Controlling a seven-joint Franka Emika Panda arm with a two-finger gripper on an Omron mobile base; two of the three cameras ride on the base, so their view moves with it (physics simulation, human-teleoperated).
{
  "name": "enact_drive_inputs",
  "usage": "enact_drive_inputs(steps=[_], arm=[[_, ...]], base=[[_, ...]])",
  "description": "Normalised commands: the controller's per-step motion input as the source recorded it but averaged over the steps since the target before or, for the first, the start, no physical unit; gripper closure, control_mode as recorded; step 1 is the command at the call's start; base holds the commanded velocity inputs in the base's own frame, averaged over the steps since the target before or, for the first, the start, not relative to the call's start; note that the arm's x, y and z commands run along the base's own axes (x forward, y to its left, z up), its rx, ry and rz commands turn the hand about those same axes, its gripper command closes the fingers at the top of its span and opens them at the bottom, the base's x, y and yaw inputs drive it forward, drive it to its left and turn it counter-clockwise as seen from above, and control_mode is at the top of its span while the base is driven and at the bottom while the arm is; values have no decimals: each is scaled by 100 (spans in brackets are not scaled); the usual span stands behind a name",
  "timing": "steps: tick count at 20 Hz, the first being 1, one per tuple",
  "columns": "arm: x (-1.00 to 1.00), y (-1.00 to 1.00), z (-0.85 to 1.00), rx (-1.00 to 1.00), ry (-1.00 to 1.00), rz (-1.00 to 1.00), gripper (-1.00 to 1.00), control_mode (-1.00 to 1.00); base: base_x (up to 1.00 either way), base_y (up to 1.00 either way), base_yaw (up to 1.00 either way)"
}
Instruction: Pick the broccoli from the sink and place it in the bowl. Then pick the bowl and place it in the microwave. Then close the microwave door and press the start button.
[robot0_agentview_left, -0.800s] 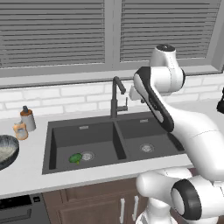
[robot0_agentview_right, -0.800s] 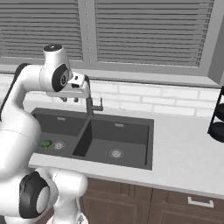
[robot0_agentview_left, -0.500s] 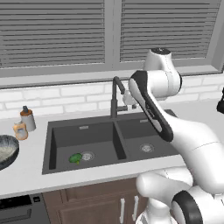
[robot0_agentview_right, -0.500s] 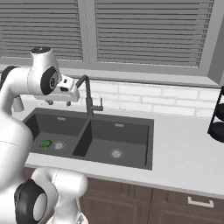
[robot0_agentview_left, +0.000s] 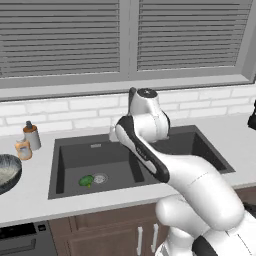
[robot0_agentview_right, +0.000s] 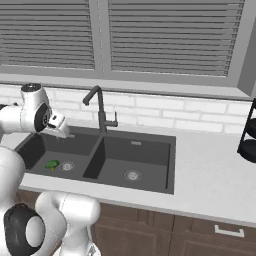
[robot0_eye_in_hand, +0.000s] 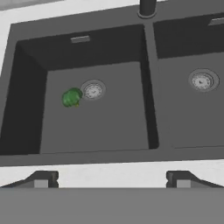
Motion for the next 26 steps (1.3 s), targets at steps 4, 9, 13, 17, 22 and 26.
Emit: enact_drive_inputs(steps=[4, 9, 13, 17, 22, 26], arm=[[82, 87, -100, 25, 13, -16, -100, -100], [64, 99, -97, 13, 12, -17, -100, -100], [42, 75, -55, -4, 26, -15, -100, -100], [31, 24, -33, -6, 24, -6, -100, -100], [37, 2, -22, -1, 20, -1, -100, -100], [21, -5, -16, 0, 6, 0, -100, -100]], base=[[0, 0, 0], [0, 0, 0], [0, 0, 0], [0, 0, 0], [0, 0, 0], [0, 0, 0]])
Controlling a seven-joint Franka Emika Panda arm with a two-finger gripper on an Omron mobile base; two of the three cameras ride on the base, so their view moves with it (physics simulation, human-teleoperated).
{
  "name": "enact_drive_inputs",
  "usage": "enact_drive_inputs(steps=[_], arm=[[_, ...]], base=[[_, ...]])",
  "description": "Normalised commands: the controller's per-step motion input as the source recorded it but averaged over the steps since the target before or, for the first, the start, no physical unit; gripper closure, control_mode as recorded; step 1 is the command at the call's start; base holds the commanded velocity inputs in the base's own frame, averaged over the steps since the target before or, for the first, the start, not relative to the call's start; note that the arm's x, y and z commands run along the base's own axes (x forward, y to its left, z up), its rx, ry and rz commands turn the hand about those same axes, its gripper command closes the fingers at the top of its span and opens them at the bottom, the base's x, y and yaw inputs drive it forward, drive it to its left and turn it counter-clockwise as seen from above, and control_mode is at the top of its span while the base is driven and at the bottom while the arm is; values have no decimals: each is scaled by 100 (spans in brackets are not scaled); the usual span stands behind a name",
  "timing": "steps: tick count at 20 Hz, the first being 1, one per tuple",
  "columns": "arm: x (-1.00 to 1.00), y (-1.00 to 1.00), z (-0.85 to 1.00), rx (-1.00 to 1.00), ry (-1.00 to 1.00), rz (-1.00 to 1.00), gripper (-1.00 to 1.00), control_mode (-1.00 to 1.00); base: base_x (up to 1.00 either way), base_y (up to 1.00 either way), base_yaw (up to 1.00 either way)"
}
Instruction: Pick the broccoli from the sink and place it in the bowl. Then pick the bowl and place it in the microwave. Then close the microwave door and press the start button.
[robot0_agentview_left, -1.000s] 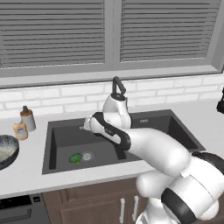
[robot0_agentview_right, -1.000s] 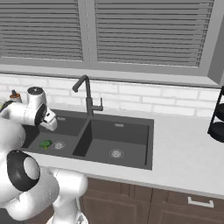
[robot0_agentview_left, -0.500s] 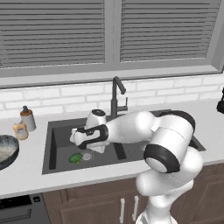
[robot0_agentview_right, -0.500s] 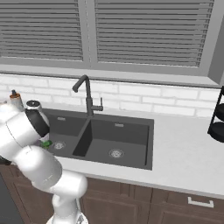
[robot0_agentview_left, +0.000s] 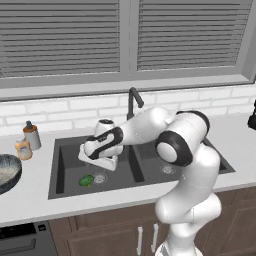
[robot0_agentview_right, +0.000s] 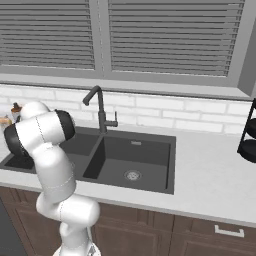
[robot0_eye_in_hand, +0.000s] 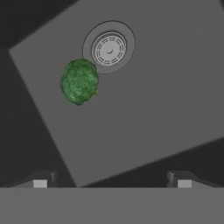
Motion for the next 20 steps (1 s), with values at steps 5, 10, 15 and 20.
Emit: enact_drive_inputs(steps=[5, 10, 15, 20], arm=[[2, 0, -36, -4, -1, 0, -100, -100], [1, 0, -28, -4, -3, 0, -100, -100], [10, 0, -26, 0, 0, 0, -100, -100], [23, -1, -29, 0, 0, 0, -100, -100]], base=[[0, 0, 0], [0, 0, 0], [0, 0, 0], [0, 0, 0]])
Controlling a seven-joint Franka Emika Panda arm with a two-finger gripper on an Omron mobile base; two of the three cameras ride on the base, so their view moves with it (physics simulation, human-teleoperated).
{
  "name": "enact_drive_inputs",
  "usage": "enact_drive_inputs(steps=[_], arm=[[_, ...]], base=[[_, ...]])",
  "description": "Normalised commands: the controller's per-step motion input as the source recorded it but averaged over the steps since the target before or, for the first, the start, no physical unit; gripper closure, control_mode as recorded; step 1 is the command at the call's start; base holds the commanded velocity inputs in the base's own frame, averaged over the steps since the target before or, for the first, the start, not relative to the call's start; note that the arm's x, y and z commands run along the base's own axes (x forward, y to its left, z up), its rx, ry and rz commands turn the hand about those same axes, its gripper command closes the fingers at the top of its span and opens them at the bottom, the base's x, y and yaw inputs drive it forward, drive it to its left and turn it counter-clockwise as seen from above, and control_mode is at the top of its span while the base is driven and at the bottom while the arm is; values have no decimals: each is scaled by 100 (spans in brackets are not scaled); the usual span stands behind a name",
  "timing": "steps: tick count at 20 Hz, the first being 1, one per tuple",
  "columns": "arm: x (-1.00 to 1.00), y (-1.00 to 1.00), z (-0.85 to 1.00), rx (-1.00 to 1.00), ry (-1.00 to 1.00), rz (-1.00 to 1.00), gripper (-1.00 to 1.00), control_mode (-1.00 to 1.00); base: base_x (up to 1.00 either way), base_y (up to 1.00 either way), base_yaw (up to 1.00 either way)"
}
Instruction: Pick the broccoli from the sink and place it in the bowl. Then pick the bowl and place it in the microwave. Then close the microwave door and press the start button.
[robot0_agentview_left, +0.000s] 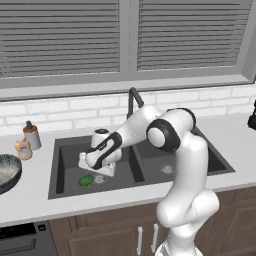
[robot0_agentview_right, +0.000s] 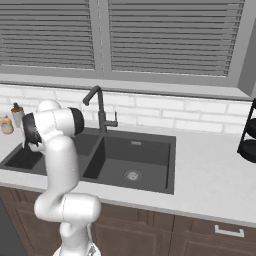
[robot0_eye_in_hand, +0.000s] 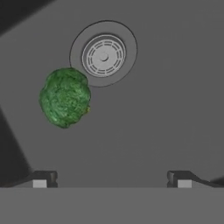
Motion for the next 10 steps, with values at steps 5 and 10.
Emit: enact_drive_inputs(steps=[5, 10], arm=[[16, 0, -25, 0, 0, 0, -100, -100], [17, 0, -18, 0, 0, 0, -100, -100]], base=[[0, 0, 0], [0, 0, 0]])
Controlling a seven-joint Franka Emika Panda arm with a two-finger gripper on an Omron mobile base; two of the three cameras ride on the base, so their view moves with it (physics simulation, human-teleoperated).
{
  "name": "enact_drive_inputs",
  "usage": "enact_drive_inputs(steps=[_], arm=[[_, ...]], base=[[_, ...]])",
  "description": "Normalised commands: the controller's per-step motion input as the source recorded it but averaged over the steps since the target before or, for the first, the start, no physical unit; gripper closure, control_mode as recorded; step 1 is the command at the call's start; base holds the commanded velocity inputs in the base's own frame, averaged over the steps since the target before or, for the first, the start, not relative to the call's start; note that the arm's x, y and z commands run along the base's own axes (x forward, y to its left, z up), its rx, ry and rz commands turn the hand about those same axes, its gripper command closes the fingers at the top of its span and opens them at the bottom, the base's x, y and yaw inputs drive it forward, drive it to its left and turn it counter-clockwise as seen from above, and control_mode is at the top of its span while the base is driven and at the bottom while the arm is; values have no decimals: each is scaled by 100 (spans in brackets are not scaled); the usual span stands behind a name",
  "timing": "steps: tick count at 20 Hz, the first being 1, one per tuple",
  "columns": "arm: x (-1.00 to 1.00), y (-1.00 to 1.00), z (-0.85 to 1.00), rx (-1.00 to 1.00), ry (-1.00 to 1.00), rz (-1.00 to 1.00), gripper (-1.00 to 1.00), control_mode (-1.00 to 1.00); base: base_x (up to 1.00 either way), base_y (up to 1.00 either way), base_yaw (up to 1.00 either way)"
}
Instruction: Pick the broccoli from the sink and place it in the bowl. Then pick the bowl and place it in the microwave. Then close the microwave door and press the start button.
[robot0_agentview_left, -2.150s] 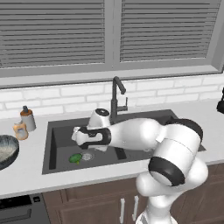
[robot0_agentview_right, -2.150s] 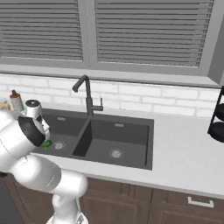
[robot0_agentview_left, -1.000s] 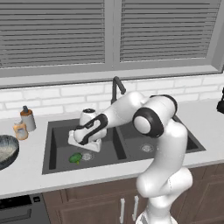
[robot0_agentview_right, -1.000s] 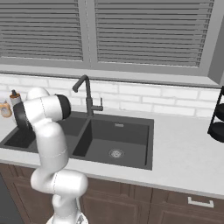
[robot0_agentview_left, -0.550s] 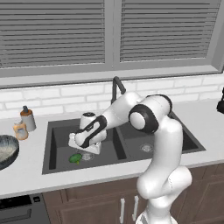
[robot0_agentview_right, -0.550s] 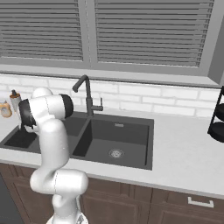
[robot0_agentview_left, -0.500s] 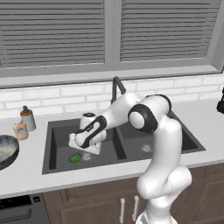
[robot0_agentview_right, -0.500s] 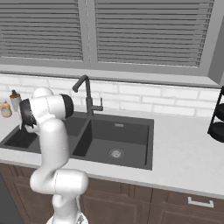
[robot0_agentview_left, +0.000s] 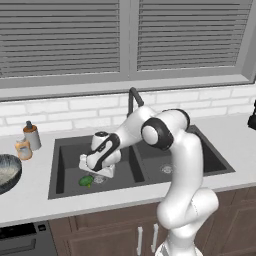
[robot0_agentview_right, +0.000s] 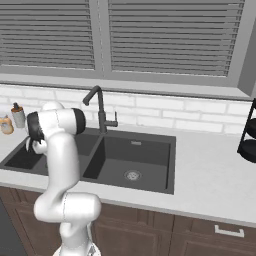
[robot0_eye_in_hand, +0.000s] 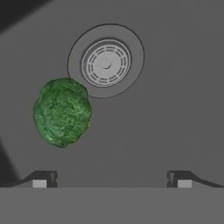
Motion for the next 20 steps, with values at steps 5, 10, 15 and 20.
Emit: enact_drive_inputs(steps=[5, 10, 15, 20], arm=[[25, 0, -20, 0, 0, 0, -100, -100], [7, 4, -20, 0, -6, 0, -100, -100], [11, 31, -21, 0, -4, -1, -100, -100], [30, 23, -10, 0, 0, -4, -100, -100]], base=[[0, 0, 0], [0, 0, 0], [0, 0, 0], [0, 0, 0]])
